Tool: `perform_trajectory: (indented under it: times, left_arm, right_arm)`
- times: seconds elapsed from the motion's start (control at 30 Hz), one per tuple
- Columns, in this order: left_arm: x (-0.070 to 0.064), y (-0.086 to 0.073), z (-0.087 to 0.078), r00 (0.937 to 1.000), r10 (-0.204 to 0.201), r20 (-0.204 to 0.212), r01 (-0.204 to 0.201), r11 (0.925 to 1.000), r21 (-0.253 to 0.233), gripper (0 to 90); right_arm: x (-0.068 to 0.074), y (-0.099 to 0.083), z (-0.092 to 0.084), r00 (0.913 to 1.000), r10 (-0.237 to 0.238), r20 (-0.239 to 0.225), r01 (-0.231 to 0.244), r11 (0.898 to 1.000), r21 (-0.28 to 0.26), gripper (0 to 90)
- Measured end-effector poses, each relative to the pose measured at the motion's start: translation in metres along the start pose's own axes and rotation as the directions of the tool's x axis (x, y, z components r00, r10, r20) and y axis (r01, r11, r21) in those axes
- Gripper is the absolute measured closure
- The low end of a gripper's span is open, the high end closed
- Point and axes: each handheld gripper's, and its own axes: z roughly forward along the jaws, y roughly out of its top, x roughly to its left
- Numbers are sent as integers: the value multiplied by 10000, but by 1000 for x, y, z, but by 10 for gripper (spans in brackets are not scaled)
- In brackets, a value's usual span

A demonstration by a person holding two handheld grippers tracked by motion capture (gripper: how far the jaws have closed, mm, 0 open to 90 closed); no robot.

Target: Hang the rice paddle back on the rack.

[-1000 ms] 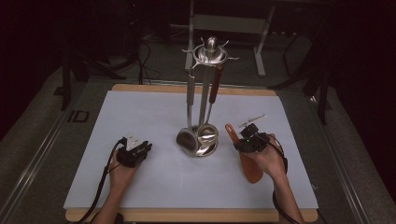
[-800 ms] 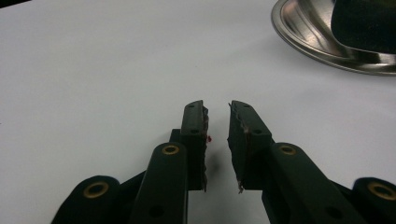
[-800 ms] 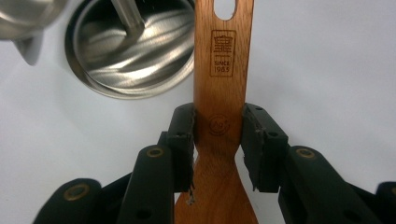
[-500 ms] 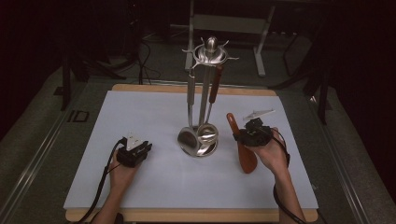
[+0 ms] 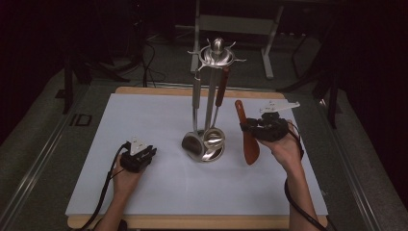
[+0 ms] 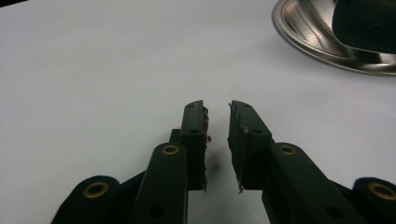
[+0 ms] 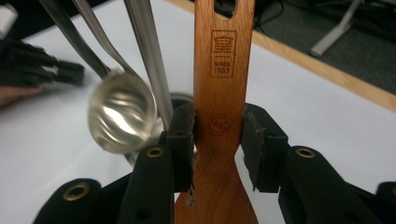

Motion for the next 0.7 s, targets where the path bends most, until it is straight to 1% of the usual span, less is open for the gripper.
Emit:
perform_trajectory:
  times: [0.07,0.17,0.23,0.4,0.53,0.7]
  left_arm:
    - [0,0,0,10000,-11,15,11,10000,-3,765]
    - [0,0,0,10000,-14,11,14,10000,-9,765]
    - [0,0,0,10000,0,20,0,10000,10,765]
    - [1,0,-1,10000,25,14,-25,10000,4,765]
    - [1,0,-1,10000,21,8,-21,10000,-22,765]
    - [1,0,-1,10000,3,8,-3,10000,-28,765]
  right_arm:
    - [-1,4,-3,9999,-52,-116,50,9997,-242,662]
    - [-2,8,-6,9997,-54,-234,45,9992,-392,663]
    - [-4,12,-9,9991,-101,-416,75,9981,-618,662]
    - [-6,20,-15,9984,-111,-558,59,9957,-926,662]
    - [-8,26,-21,9971,-53,-753,-43,9919,-1269,663]
    - [-9,37,-28,9954,-171,-947,12,9862,-1654,662]
